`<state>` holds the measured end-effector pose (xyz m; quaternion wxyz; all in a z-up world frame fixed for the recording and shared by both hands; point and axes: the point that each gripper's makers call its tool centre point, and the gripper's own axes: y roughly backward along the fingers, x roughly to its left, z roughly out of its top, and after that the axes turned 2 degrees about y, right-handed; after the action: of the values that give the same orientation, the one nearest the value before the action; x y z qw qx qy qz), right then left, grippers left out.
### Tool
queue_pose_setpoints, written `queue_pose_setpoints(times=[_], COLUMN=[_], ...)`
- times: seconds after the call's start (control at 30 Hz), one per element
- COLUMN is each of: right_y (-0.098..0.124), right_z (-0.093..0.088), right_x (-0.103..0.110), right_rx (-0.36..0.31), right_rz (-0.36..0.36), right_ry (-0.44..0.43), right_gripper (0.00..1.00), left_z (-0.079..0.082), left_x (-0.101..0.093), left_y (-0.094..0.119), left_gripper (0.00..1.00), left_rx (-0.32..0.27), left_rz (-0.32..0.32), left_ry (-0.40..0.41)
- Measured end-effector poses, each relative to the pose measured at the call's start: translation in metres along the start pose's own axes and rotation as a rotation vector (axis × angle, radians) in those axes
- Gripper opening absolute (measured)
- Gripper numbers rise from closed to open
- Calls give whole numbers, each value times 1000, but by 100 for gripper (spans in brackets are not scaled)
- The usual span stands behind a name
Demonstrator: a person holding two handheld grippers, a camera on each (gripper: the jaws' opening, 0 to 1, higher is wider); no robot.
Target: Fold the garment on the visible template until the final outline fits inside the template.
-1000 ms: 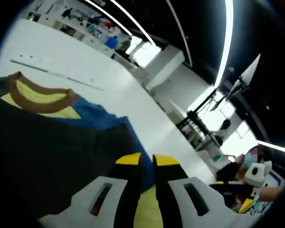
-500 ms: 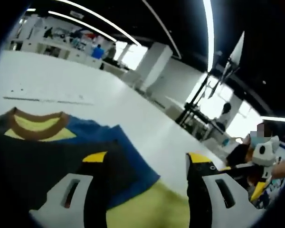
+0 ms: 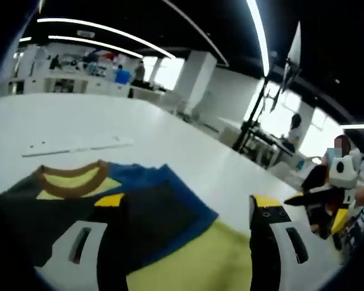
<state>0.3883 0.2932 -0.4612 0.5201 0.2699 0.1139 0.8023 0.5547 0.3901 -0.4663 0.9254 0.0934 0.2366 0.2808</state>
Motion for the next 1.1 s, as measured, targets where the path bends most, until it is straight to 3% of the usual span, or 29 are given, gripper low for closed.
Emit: queue_pose_setpoints(times=[0.3, 0.8, 1.1], right_y=[-8, -15, -11], right_z=[7, 13, 10], right_x=[11, 33, 40], right_rx=[1, -13, -13], right_rz=[33, 77, 83], right_ry=[25, 58, 60], right_gripper=[95, 94, 94], left_z=[-6, -19, -37], left_x=[14, 44, 46], left_y=[37, 124, 172], left_gripper=[80, 77, 74], left_rx=[-13, -20, -9], left_rz=[45, 141, 174], left_ry=[-2, 0, 5])
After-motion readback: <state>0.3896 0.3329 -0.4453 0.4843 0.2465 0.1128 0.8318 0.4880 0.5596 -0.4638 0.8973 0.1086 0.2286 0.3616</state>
